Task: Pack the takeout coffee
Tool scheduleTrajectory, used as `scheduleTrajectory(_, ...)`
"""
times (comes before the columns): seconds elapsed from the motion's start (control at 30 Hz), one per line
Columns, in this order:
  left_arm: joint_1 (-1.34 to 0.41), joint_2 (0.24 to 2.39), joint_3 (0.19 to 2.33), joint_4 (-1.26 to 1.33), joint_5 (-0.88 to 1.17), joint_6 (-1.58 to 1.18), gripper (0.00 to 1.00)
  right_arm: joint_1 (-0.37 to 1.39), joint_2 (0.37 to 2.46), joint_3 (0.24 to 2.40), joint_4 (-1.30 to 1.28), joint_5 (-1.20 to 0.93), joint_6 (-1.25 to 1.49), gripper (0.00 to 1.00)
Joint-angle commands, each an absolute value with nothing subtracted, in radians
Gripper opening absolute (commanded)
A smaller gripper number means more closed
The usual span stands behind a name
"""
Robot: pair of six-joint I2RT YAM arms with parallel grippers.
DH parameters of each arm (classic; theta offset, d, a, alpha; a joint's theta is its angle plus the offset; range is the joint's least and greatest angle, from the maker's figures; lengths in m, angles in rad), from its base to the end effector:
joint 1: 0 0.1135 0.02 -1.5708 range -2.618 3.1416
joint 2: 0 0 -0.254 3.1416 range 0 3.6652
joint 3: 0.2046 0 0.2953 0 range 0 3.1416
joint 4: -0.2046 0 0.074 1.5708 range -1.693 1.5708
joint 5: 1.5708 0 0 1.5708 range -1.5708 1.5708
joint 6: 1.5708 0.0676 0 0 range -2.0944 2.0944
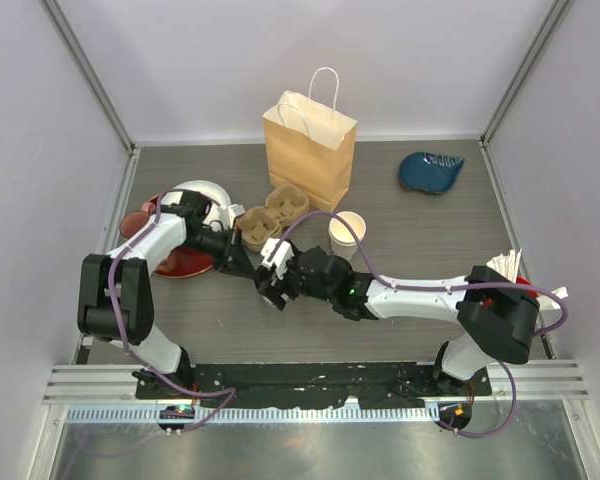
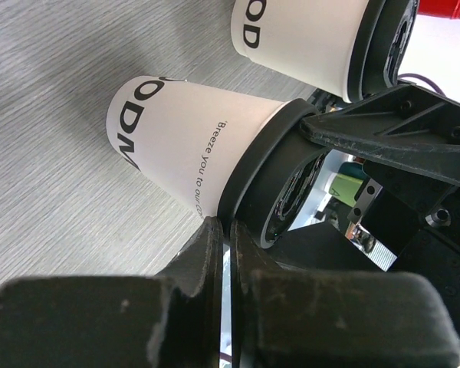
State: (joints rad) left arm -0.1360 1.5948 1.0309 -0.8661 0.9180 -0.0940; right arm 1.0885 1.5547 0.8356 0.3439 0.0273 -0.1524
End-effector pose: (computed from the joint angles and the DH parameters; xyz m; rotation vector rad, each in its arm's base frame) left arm 0.3085 -0.0964 0.1497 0.1557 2.7856 -1.3915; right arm 0.1893 0.3577 0.1703 -1.1433 1.6319 0.5878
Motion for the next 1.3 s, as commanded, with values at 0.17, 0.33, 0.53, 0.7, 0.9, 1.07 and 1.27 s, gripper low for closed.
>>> scheduleTrajectory(0.17, -0.169, 1.625, 1.037, -0.827, 0.819, -0.028, 0.0, 1.085, 1.583, 0.81, 0.131, 0.038, -0.133, 0.76)
scheduleTrajectory(0.33, -0.219, 1.542, 1.049, -0.851, 0.75, 0.021, 0.0, 1.085, 1.566, 0.87, 0.087, 0.051, -0.133, 0.86)
scheduleTrajectory(0.53, -0.252, 1.528, 1.069, -0.884, 0.733, 0.029, 0.0, 1.081, 1.548, 0.923, 0.043, 0.043, -0.118, 0.93)
scheduleTrajectory(0.7, -0.252, 1.532, 1.074, -0.884, 0.738, 0.031, 0.0, 1.074, 1.52, 0.951, 0.023, 0.014, -0.091, 0.98)
scheduleTrajectory(0.9, -0.252, 1.519, 1.069, -0.873, 0.75, 0.028, 0.0, 1.065, 1.511, 0.985, 0.014, 0.012, -0.075, 0.98)
scheduleTrajectory(1.07, -0.252, 1.519, 1.063, -0.868, 0.752, 0.029, 0.0, 1.058, 1.517, 1.02, 0.006, -0.045, -0.069, 0.98)
scheduleTrajectory(1.27, -0.252, 1.52, 1.062, -0.87, 0.756, 0.029, 0.0, 1.054, 1.52, 1.034, -0.029, -0.015, -0.069, 0.91)
